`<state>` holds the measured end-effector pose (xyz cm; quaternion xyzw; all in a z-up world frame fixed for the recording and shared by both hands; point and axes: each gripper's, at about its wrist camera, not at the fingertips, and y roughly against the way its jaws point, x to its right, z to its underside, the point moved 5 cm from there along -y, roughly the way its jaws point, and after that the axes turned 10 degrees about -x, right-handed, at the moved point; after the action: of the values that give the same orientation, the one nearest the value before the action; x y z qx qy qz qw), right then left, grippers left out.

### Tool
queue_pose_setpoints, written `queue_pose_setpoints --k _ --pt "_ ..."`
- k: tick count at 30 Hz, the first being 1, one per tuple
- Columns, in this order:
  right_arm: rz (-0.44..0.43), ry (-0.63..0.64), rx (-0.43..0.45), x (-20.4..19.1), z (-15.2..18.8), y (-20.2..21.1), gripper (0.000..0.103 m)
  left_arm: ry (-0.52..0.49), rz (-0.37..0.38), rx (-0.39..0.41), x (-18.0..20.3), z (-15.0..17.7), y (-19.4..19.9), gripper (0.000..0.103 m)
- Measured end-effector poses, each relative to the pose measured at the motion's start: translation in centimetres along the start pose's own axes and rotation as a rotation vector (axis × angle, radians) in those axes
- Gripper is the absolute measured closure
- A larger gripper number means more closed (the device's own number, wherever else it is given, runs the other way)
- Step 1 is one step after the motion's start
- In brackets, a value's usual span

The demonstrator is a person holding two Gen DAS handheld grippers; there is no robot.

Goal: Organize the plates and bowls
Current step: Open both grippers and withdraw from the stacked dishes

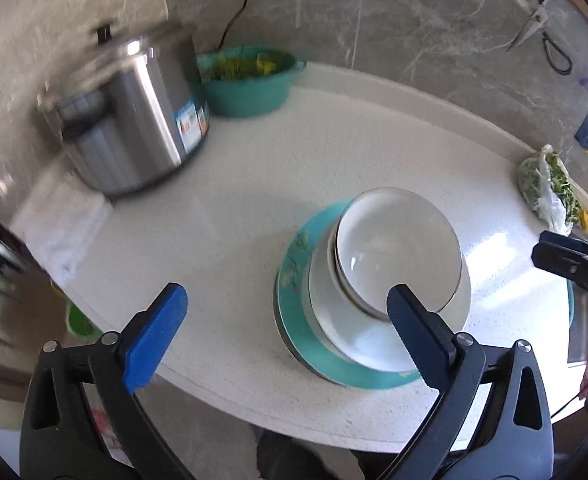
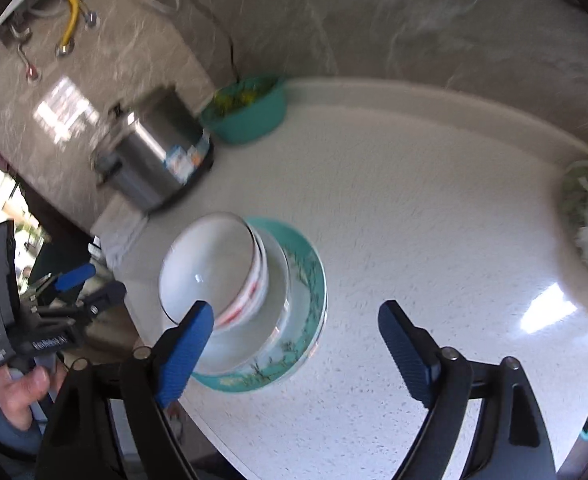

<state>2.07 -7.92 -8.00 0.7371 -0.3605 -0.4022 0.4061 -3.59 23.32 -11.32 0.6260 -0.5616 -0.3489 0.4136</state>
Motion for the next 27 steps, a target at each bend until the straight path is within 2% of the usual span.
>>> queue_pose_setpoints --k 2,5,8,10,13,17,19,22,27 --pt "0.023 -0.020 0.074 -1.4 0.2 1.4 0.005 -0.019 0.018 0.062 -0.3 -0.4 1.5 0.001" --pt "0.091 -0.033 0.161 -4.3 0.6 2.7 0.002 -0.074 0.015 0.120 -1.0 -0.9 3.0 0.001" --pt "0.126 -0.071 0.215 -7.3 1.3 3.9 0.001 -0.107 -0.103 0.105 -2.2 -0.9 3.4 0.001" --pt "0.164 -0.087 0.239 -9.0 1.7 4.4 0.000 -0.144 -0.067 0.082 -2.4 -1.0 3.4 0.001" --pt "0.186 -0.120 0.246 -10.5 1.9 4.8 0.000 -0.133 -0.030 0.089 -3.2 -1.0 4.3 0.001" --pt "0.229 -0.150 0.233 -11.2 2.4 5.4 0.000 -0.122 -0.056 0.083 -3.1 -0.4 5.5 0.001" --pt "0.237 -0.173 0.210 -10.9 2.6 5.5 0.000 -0.110 -0.064 0.076 -2.6 0.1 6.1 0.001" --pt "0.249 -0.202 0.164 -10.5 2.9 5.8 0.000 -0.091 -0.028 0.056 -1.5 0.9 7.5 0.001" --pt "0.265 -0.206 0.173 -10.9 3.9 7.5 0.000 -0.091 -0.016 0.054 0.0 1.3 9.5 0.001"
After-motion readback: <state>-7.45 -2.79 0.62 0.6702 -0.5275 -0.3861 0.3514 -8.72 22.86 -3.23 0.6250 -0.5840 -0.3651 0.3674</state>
